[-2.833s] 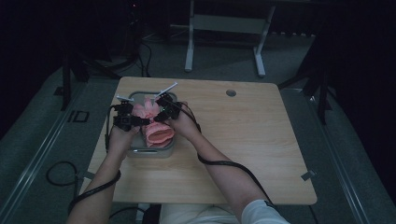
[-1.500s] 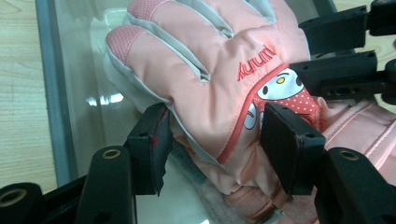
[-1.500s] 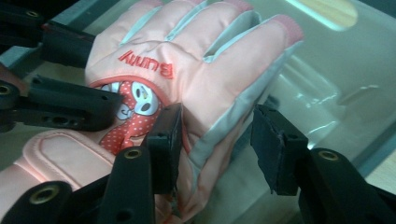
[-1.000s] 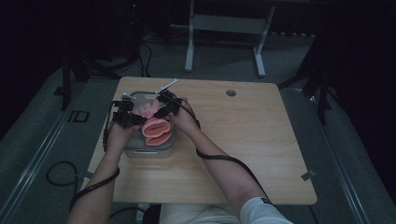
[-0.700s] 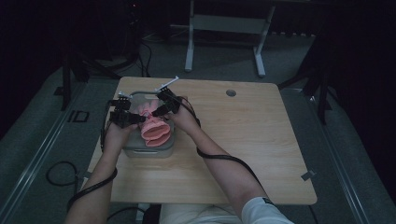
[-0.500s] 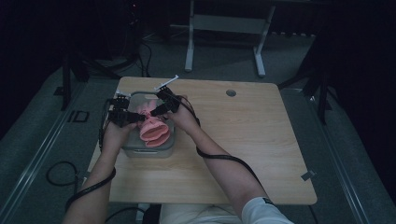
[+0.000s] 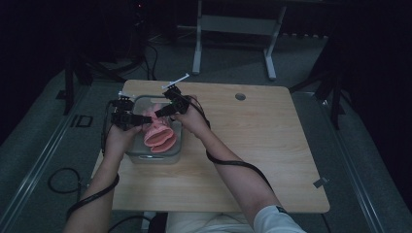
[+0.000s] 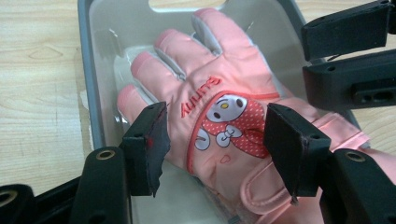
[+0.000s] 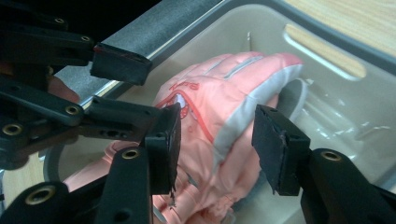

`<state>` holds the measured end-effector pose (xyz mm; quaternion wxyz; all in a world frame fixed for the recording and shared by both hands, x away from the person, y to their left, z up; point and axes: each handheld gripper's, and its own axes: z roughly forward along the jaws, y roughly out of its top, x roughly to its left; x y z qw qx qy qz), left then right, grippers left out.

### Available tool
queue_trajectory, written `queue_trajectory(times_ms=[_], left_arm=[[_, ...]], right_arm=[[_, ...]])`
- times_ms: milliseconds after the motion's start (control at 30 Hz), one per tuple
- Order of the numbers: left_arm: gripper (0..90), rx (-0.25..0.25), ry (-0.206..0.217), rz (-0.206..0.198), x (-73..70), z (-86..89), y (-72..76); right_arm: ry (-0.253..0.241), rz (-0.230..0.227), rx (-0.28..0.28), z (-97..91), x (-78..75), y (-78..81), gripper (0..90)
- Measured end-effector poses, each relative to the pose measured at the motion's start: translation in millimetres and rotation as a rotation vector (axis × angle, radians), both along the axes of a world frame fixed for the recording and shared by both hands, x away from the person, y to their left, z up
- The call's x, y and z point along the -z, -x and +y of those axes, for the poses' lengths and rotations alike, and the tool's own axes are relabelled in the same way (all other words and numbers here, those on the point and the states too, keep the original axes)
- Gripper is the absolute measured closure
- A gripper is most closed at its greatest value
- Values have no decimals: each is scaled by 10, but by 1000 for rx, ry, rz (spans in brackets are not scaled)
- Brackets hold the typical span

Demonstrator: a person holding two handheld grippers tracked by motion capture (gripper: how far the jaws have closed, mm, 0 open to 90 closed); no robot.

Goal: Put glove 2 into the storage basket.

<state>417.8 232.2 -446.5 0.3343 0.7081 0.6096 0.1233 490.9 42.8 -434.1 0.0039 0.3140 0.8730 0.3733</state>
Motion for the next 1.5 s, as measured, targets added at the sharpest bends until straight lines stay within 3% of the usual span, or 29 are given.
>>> queue_trajectory(times_ms=[233, 333, 500, 567, 733, 933, 1000, 1067, 1333, 1500], left_arm=[[393, 9, 8, -30, -100, -32, 54], [377, 27, 23, -73, -184, -111, 140], [273, 65, 33, -117, -237, -213, 250], [245, 57, 19, -131, -236, -243, 282], [169, 78, 47, -154, -238, -310, 361], [69, 116, 50, -221, -288, -418, 474], [13, 147, 60, -223, -292, -457, 500], [13, 147, 60, -223, -292, -457, 500], [13, 219, -10, -263, -288, -728, 610], [13, 258, -19, -285, -284, -896, 667]], right_arm=[[-14, 2, 0, -66, -56, 11, 509], [-30, -2, 1, -135, -99, 37, 490], [-46, -28, 2, -242, -178, 79, 440], [-36, -41, -2, -285, -191, 101, 414], [-23, -49, -1, -376, -173, 134, 376], [-50, -54, -25, -520, -153, 181, 250], [-58, -74, -42, -570, -151, 202, 209], [-57, -75, -39, -592, -148, 211, 209], [-35, -128, -27, -811, -136, 270, 153], [-26, -135, -18, -947, -100, 290, 153]])
